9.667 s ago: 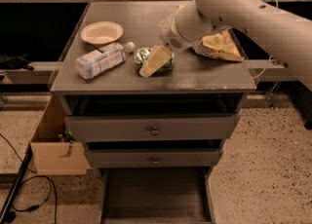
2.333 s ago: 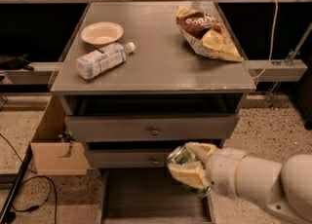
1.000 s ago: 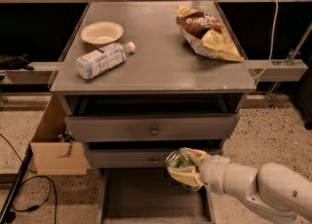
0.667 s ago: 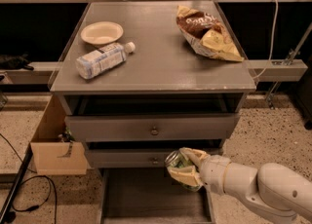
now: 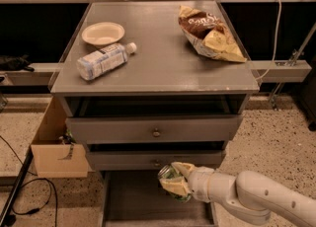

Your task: Place green can into bottom drawer

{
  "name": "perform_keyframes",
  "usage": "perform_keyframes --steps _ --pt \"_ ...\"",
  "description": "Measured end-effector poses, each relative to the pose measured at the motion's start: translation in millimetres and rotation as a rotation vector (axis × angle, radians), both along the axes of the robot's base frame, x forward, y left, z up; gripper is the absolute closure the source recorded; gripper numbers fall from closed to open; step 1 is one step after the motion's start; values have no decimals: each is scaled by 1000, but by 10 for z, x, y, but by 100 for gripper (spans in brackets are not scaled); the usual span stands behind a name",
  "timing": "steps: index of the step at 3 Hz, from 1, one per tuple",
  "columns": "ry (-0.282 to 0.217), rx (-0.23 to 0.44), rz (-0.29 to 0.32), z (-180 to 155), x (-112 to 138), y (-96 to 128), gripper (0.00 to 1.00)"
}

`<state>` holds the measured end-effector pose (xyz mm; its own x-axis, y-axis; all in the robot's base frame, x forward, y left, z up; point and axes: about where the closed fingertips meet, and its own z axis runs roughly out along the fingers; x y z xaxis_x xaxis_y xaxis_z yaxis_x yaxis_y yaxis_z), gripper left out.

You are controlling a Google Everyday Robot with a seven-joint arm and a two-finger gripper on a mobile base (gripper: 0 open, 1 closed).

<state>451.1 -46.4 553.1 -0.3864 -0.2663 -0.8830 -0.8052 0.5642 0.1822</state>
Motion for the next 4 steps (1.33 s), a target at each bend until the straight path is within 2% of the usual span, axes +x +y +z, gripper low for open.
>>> perform_keyframes --steps 1,2,3,4 --pt "49 16 -7 -400 76 60 100" --pt "137 50 -28 -1123 166 -1 100" --pt "138 50 -28 -1125 166 2 100" --pt "160 50 9 -1444 228 159 100"
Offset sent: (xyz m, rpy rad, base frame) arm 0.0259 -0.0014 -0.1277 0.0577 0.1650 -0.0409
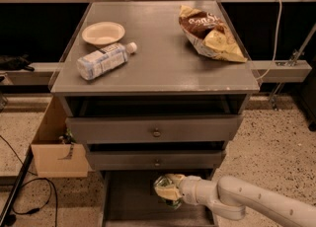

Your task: Place green can into bottom drawer

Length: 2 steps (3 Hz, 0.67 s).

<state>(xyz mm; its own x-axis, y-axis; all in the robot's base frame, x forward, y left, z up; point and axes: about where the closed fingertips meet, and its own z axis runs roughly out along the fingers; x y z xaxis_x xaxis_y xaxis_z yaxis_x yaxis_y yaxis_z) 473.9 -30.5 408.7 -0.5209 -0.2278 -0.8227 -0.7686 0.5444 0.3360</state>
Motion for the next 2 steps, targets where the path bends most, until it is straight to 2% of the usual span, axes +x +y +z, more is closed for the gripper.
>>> perform_keyframes --steps 2 --pt "-18 28 30 -515 172 44 100"
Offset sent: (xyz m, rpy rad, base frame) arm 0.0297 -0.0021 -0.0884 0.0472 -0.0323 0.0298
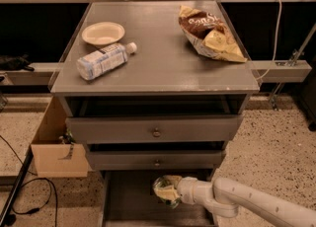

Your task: Place green can into bottom drawer

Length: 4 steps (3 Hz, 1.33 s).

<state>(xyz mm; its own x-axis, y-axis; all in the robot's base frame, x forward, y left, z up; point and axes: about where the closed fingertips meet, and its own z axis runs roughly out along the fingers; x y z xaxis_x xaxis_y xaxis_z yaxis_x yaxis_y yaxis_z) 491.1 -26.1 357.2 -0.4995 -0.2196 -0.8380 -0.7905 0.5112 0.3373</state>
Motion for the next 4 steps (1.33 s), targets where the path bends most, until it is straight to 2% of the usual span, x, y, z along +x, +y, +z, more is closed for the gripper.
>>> perform_keyframes --steps 1,2,4 --pt "-11 53 -49 -583 231 -267 100" --pt "-11 53 -49 -583 231 -266 100" --pt "36 61 -24 -976 383 -260 100"
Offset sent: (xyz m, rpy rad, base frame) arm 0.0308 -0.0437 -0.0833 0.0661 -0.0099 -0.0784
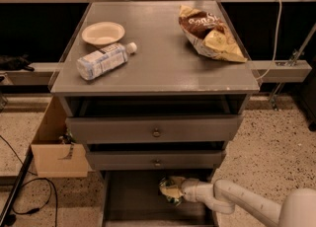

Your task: Place green can into bottom drawer

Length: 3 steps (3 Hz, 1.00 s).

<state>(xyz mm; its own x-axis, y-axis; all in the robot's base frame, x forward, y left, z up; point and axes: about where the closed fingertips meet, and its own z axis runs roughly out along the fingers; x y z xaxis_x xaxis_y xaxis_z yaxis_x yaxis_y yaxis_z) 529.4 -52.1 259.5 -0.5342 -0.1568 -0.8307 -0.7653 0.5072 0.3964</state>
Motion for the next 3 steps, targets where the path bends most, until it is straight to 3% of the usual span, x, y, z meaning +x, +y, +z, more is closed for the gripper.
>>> perform_keyframes --steps 2,3 --pt "25 -5 7 -293 156 -10 100" --pt "30 -2 25 -339 90 92 100"
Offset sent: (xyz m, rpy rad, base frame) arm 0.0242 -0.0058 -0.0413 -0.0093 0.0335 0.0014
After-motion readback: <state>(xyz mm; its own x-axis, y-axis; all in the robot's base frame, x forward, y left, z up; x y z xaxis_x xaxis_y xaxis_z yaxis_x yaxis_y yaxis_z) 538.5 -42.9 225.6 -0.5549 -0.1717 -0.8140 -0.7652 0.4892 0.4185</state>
